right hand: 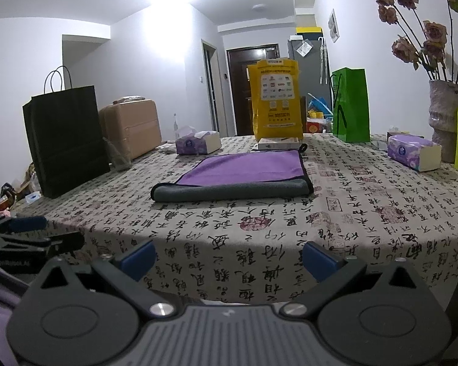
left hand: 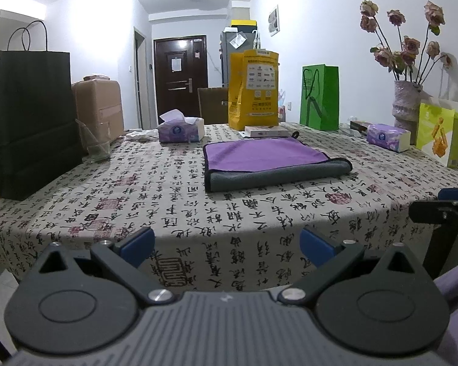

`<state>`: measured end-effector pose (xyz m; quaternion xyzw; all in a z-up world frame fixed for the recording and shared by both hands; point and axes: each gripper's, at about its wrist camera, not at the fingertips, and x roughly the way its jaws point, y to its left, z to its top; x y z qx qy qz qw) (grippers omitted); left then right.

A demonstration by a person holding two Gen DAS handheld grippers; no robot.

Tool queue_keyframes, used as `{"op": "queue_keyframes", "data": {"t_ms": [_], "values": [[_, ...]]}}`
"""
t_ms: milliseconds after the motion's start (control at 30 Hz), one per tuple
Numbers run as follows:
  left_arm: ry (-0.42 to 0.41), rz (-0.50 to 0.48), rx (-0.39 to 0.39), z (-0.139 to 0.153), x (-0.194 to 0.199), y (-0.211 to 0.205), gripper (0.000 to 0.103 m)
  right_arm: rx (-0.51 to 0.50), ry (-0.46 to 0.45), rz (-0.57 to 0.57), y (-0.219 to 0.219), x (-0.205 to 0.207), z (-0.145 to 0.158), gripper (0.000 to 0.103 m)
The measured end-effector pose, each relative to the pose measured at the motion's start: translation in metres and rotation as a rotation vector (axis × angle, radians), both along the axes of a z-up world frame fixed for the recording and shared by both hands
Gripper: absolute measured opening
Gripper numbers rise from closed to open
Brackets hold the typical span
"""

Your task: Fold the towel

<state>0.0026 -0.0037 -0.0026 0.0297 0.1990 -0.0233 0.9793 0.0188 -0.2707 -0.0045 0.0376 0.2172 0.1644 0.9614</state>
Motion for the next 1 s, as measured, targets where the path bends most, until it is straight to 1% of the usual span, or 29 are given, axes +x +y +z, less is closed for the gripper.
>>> {"op": "queue_keyframes", "data": {"t_ms": [233,333,733,1000], "values": [[-0.014,0.016,0.002,0.0008,0.0007,0.0011,0.103,-0.004,-0.009,0.008,0.0034,0.0010,0.0011,0.103],[-0.007,0.008,-0.001,0.0000,-0.0002,-0.0004,0.103,-0.009,-0.005,0.016,0.0033,-0.0003,-0.0001,0.103],[-0.015,-0.011,-0.002,0.0025,0.0022,-0.0072,0.103,-0.004,-0.018,-0.008,-0.0048,-0.0017,0.0031,0.103],[-0.016,0.003,-0.003,0.0035,0.0014,-0.0019,0.103,-0.009,-0.025,0.006,0.0006,-0.0016,0.0036,0.103]]}}
